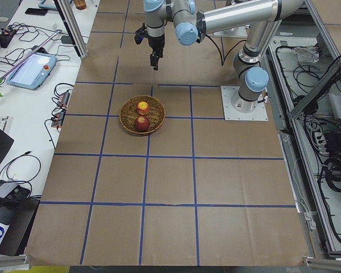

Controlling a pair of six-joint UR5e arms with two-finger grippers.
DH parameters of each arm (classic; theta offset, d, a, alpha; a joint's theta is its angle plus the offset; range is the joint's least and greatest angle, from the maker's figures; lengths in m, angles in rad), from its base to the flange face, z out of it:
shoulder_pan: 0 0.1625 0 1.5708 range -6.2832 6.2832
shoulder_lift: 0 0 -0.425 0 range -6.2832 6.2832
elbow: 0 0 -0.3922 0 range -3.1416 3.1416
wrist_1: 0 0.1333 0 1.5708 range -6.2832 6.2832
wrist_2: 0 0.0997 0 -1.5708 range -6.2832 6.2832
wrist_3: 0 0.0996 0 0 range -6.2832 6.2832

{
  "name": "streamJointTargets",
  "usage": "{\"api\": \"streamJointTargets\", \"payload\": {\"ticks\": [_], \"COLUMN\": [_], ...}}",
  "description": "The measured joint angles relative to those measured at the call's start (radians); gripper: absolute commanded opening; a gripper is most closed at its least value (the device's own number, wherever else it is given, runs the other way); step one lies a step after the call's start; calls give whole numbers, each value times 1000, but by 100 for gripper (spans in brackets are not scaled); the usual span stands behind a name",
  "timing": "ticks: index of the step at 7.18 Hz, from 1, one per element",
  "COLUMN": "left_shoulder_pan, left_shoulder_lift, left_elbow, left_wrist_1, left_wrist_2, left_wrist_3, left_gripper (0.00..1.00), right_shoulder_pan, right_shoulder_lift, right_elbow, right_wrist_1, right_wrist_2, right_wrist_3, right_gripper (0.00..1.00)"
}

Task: Transfer apple from basket to plate
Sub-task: 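Lower the left gripper into the wicker basket over the yellow-red apple, then close the left gripper on the apple and lift it from the basket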

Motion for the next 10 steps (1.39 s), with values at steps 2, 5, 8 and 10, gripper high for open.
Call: {"api": "streamJointTargets", "payload": {"ticks": [2, 5, 8, 10], "left_shoulder_pan": [70, 104, 109, 119], "left_shoulder_lift": [-115, -315, -351, -366], "left_elbow": [-2, -2, -21, -40], "left_wrist_1": [120, 293, 325, 395], "left_wrist_2": [-6, 1, 4, 3], "left_wrist_3": [115, 239, 303, 308], "left_gripper": [99, 99, 98, 74], "right_shoulder_pan": [0, 0, 0, 0], "right_shoulder_lift": [0, 0, 0, 0], "right_elbow": [0, 0, 0, 0], "right_wrist_1": [0, 0, 0, 0], "right_wrist_2": [0, 0, 1, 2], "right_wrist_3": [0, 0, 0, 0], "right_gripper": [100, 100, 100, 100]}}
